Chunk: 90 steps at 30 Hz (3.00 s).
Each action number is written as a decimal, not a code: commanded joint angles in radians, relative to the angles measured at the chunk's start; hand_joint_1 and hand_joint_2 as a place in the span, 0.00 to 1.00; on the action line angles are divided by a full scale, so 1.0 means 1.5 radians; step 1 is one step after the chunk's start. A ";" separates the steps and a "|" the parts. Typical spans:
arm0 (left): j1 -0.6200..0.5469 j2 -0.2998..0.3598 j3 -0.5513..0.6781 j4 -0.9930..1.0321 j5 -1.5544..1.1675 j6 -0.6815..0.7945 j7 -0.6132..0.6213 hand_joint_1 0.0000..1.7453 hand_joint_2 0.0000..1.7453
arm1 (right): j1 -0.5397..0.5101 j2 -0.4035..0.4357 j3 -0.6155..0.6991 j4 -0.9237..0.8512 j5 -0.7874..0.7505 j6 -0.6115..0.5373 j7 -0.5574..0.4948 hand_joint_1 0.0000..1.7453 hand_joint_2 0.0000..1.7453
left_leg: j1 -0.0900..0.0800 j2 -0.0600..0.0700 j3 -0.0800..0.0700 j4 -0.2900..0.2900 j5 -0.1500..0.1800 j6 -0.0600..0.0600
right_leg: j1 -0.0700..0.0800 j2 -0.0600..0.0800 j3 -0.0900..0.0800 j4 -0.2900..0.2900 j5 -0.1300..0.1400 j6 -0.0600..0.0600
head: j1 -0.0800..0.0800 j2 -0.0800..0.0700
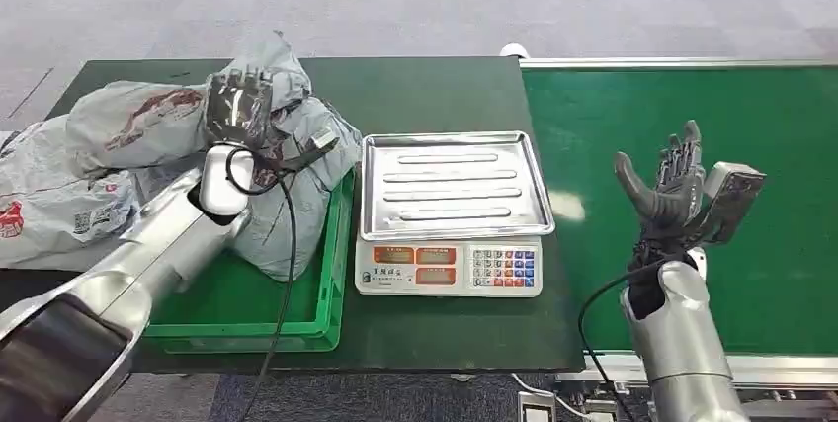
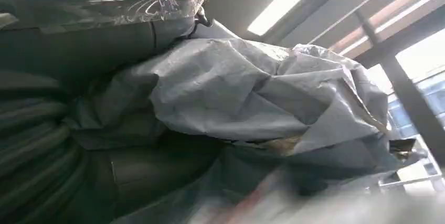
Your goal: Moved the parcel from conveyor to table for the left to box.
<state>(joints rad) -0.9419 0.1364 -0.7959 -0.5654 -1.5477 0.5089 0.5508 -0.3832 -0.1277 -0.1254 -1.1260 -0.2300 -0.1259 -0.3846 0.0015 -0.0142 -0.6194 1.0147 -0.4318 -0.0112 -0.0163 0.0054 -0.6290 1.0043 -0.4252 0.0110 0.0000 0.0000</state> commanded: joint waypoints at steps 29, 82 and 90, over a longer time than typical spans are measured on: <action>0.117 -0.088 0.241 -0.269 0.302 -0.007 -0.397 0.00 1.00 | 0.011 -0.001 0.008 -0.056 0.012 0.010 0.019 0.00 1.00 | 0.001 -0.002 0.001 0.000 -0.003 0.000 | 0.001 -0.003 0.003 -0.001 -0.002 0.000 | 0.000 0.000; 0.078 -0.324 0.033 0.096 1.225 -0.204 -0.791 0.00 1.00 | -0.068 0.086 0.170 0.051 0.171 -0.050 -0.014 0.00 1.00 | 0.001 -0.003 0.005 -0.002 -0.002 0.001 | 0.001 -0.004 0.008 -0.004 -0.003 0.000 | 0.000 0.000; 0.064 -0.324 0.007 0.129 1.284 -0.234 -0.779 0.00 1.00 | -0.047 0.076 0.164 0.053 0.155 -0.040 -0.011 0.00 1.00 | 0.000 -0.002 0.002 0.000 -0.003 0.001 | 0.001 -0.002 0.004 -0.002 -0.002 0.000 | 0.000 0.000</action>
<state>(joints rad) -0.8017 -0.3693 -0.6408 -0.4650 0.3604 0.1831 -0.6310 -0.4808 -0.0088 0.1694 -1.0433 0.0214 -0.1942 -0.4040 0.0013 -0.0173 -0.6199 1.0158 -0.4353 -0.0094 -0.0166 0.0024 -0.6276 1.0034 -0.4276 0.0123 0.0000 0.0000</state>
